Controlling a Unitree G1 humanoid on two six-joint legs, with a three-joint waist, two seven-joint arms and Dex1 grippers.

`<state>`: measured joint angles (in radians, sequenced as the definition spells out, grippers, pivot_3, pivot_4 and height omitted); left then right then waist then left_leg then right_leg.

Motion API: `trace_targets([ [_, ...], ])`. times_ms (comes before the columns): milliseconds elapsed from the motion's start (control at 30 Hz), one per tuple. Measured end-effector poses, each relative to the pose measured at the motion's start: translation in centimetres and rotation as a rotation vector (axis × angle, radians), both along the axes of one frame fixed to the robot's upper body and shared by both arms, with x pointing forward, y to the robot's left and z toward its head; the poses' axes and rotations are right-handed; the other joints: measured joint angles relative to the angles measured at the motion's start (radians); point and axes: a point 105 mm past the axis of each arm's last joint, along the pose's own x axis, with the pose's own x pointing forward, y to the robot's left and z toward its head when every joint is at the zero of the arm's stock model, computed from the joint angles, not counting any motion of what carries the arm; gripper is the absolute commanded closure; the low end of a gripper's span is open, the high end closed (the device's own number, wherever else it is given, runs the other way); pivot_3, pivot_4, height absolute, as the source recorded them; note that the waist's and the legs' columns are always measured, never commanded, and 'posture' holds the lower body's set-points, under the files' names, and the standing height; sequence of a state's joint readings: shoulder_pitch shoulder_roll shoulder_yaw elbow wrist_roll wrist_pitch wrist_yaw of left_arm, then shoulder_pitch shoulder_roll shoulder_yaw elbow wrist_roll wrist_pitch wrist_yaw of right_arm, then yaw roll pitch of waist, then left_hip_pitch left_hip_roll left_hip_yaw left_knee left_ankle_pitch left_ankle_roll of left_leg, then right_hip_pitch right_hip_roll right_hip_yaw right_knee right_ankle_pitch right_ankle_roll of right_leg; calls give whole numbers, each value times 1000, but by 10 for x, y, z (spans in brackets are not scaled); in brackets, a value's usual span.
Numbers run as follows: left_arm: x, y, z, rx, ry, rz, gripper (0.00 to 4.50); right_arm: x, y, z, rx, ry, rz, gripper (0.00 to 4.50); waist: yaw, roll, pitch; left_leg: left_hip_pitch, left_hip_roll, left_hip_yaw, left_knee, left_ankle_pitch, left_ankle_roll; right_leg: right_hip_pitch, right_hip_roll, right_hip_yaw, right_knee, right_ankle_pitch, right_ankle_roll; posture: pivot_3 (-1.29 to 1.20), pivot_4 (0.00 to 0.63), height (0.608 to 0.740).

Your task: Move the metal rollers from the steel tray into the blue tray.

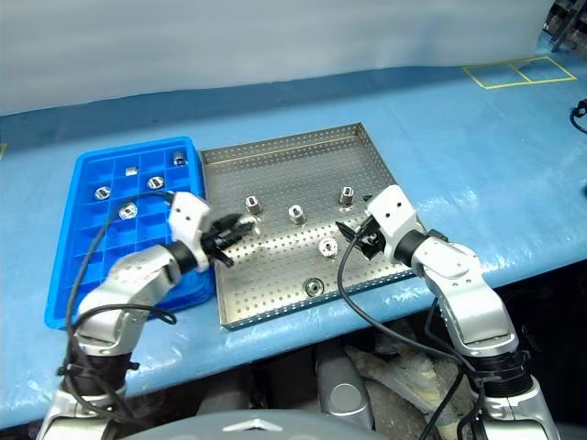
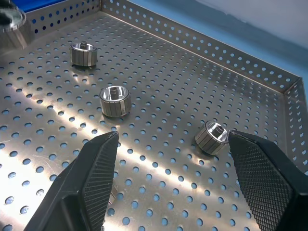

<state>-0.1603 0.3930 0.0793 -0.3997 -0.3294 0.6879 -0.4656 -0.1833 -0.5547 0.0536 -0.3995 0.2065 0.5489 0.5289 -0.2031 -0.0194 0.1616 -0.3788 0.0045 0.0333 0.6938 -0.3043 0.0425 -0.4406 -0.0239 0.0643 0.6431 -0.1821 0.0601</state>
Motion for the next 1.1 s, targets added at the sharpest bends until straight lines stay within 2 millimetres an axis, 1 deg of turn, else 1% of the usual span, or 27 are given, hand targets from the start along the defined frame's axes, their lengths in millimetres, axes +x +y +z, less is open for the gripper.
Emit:
trace_targets([
  [67,0,18,9,1,-30,81,3408,1,3,1,3,-4,12,669,3,0,0,0,0,0,0,0,0,0,0,0,0,0,0,-179,150,740],
  [133,-1,43,18,11,-57,199,3408,2,7,2,8,-5,30,669,4,0,0,0,0,0,0,0,0,0,0,0,0,0,0,-160,150,740],
  [167,-3,59,25,24,-77,268,3408,3,9,2,11,-5,39,669,6,-1,0,0,0,0,0,0,0,0,0,0,0,0,0,-149,150,740],
  [200,-7,73,31,42,-95,320,3408,3,10,2,12,-5,42,669,8,-1,0,0,0,0,0,0,0,0,0,0,0,0,0,-137,150,740],
  [267,-19,103,40,110,-114,441,3408,4,13,-2,11,10,56,669,13,-1,0,0,0,0,0,0,0,-1,0,0,0,0,0,-127,150,740],
  [300,-24,113,43,132,-119,482,3408,4,14,-4,11,18,62,669,21,-1,0,0,0,0,0,0,0,-1,0,0,0,0,0,-108,150,740],
  [367,-34,128,42,188,-102,555,3408,5,19,-6,18,27,80,669,36,-2,0,0,0,0,0,0,1,-1,-1,-1,0,0,0,-92,150,740],
  [467,-46,144,28,247,-41,652,3408,7,23,-5,20,27,100,669,66,-3,-1,0,-1,0,0,-1,1,-1,-2,-1,0,0,0,-75,150,740],
  [533,-48,149,24,257,-28,695,3408,7,27,-4,20,21,118,669,88,-5,-2,0,0,0,0,0,0,-1,-2,-3,0,0,-1,-70,150,740],
  [600,-46,148,23,261,-31,711,3408,8,31,-3,24,15,132,669,109,-5,-2,0,0,0,0,0,0,0,-3,-3,0,0,-1,-67,150,740],
  [733,-34,145,13,212,-14,727,3408,9,33,-5,24,26,142,669,140,-6,-3,0,0,0,0,0,0,0,-4,-6,0,0,-3,-77,150,740],
  [833,-23,144,9,194,-10,736,3408,9,33,-6,22,28,144,669,146,-7,-3,0,0,0,0,0,0,-1,-5,-8,0,0,-4,-84,150,740],
  [1000,-4,148,3,191,-8,756,3408,8,32,-10,21,39,140,669,142,-7,-3,0,0,0,0,0,0,-1,-6,-9,0,0,-4,-110,150,740],
  [1100,3,142,0,190,-1,731,3408,7,31,-12,20,47,135,669,137,-7,-3,0,0,0,0,0,0,-1,-6,-9,-1,0,-4,-120,150,740],
])
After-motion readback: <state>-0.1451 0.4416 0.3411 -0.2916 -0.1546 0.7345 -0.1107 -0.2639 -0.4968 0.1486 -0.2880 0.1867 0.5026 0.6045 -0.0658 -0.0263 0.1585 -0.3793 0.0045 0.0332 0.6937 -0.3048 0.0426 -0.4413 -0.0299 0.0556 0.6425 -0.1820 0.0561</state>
